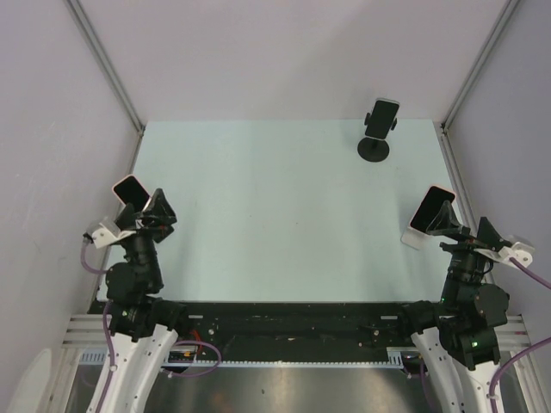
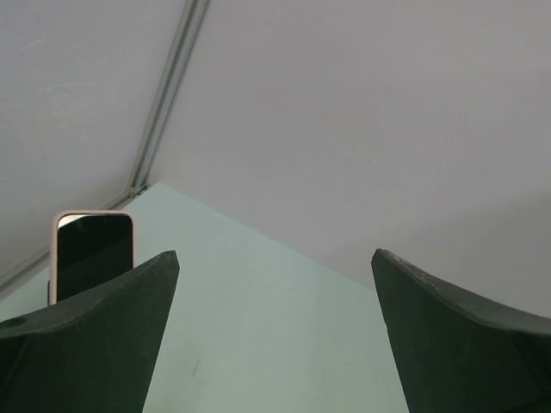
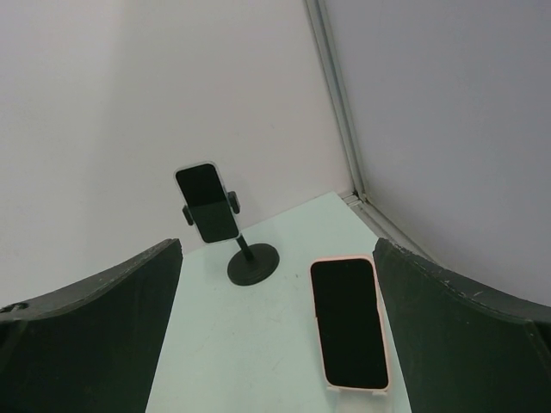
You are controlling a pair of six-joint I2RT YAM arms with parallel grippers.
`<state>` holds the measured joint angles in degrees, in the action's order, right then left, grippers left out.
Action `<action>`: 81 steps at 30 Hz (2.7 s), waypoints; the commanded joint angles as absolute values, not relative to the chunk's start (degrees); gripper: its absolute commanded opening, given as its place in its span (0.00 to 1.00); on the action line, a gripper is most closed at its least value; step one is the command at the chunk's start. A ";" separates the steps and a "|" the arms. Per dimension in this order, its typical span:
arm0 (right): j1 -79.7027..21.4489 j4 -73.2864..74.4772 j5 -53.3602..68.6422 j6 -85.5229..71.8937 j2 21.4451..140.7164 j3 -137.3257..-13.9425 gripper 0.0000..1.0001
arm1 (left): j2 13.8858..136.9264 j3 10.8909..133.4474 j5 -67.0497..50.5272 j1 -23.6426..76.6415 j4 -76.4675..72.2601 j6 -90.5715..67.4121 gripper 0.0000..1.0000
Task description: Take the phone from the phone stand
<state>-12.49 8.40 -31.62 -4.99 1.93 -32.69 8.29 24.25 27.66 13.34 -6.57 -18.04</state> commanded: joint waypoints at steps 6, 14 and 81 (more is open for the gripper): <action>-18.98 8.00 -34.54 -5.63 1.67 -34.54 1.00 | 28.81 30.67 45.42 12.83 -1.76 -12.14 1.00; -24.08 8.35 -33.49 -5.10 1.67 -34.80 1.00 | 48.85 40.94 45.98 5.64 1.30 -9.93 1.00; -30.41 8.09 -31.46 -1.23 1.67 -34.80 1.00 | 81.21 48.08 13.63 -14.15 3.52 -15.91 0.33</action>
